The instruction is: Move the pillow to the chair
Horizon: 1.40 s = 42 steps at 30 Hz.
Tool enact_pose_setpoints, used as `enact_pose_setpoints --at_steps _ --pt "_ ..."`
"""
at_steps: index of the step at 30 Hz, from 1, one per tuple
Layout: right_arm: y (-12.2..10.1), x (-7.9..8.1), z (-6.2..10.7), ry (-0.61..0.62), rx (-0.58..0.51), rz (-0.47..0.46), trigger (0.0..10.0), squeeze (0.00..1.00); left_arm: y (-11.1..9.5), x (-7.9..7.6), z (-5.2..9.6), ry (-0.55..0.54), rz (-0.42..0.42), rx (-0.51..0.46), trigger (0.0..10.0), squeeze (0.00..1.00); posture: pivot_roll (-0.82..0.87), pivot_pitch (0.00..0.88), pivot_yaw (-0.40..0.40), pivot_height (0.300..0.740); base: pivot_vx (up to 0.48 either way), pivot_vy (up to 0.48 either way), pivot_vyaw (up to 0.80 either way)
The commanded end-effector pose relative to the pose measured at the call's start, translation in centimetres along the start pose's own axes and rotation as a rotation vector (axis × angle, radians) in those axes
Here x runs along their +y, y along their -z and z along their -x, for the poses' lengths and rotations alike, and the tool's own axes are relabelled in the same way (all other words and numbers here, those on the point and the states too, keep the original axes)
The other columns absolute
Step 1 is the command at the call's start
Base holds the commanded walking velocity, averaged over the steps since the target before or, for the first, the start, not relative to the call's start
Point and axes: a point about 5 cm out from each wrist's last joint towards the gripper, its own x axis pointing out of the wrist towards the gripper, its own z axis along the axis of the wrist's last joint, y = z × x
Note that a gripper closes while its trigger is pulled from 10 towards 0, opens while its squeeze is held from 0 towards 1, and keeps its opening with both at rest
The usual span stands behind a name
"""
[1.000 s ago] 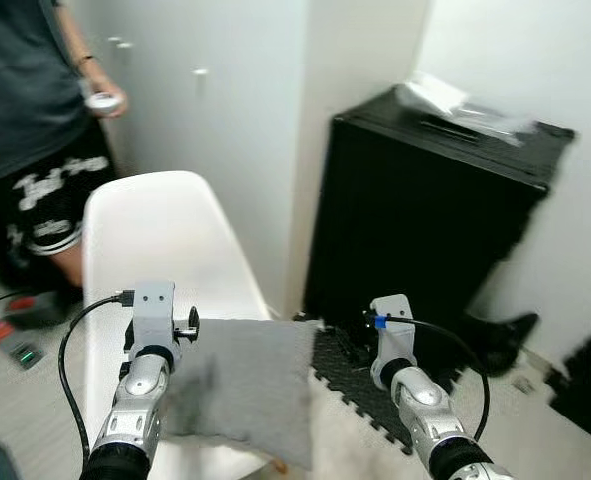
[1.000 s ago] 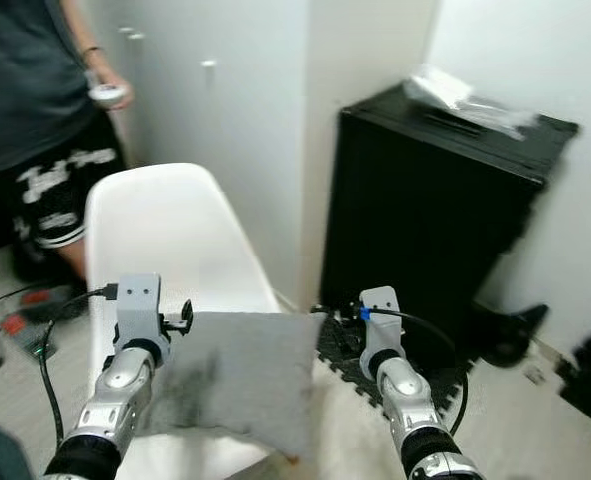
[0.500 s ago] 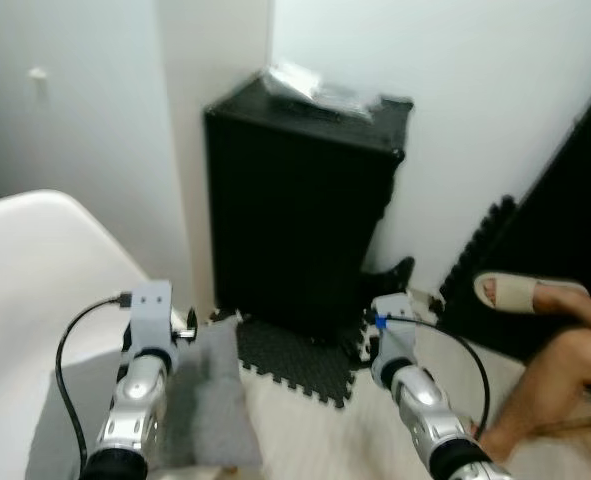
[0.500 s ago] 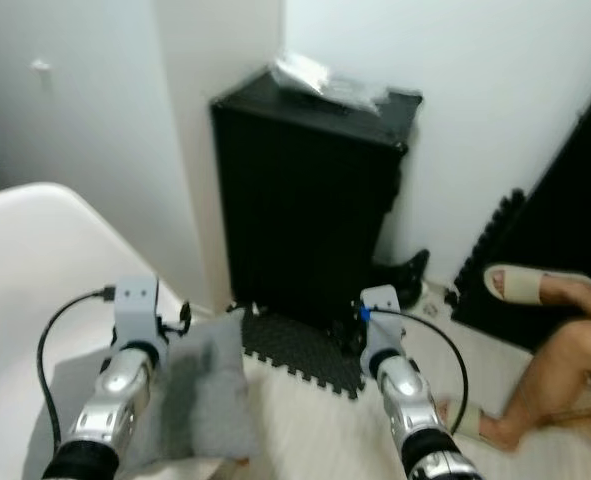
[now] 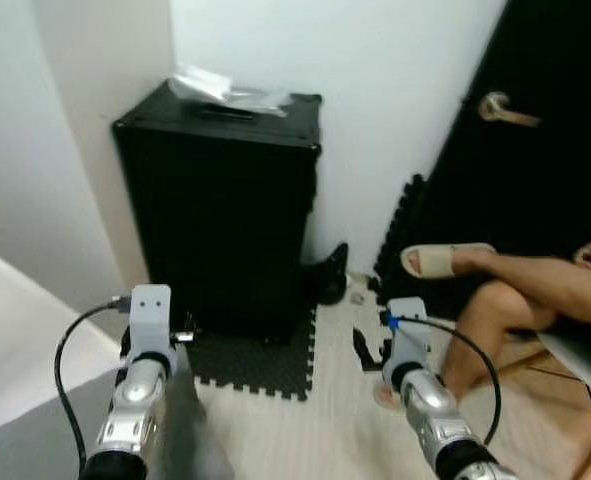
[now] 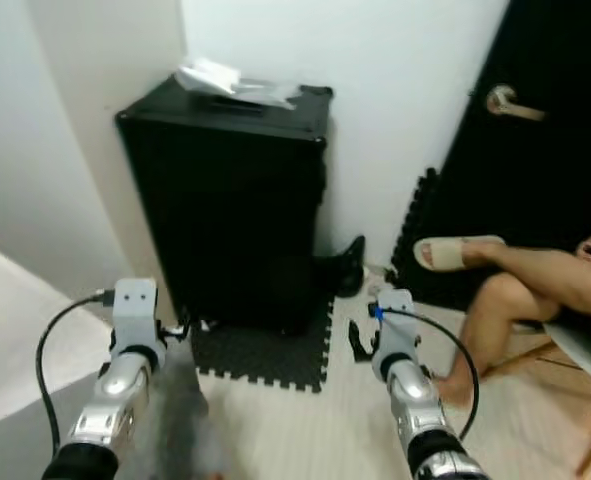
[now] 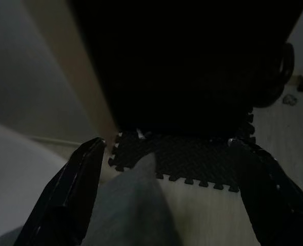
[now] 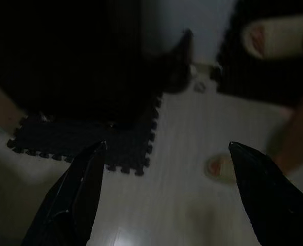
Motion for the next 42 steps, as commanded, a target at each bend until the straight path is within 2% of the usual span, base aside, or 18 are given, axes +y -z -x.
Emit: enact_pose_setpoints --at_steps 1,29,42 --pt "0.3 -0.6 0.2 0.029 0.020 -0.009 10.0 0.00 0.2 -0.2 0.0 0.018 -0.026 0.015 10.0 0.00 -0.01 0.057 -0.024 0.740 0.000 0.000 -0.80" --pt "-0.2 -1.5 0.0 0.101 0.017 0.001 10.0 0.00 -0.1 -0.4 -0.4 0.031 -0.023 0.025 10.0 0.00 -0.01 0.052 -0.012 0.740 0.000 0.000 -0.80" --pt "-0.1 -2.2 0.1 0.143 0.022 0.009 10.0 0.00 -0.2 -1.1 -0.6 0.043 -0.005 0.026 10.0 0.00 -0.02 0.050 -0.013 0.740 0.000 0.000 -0.80"
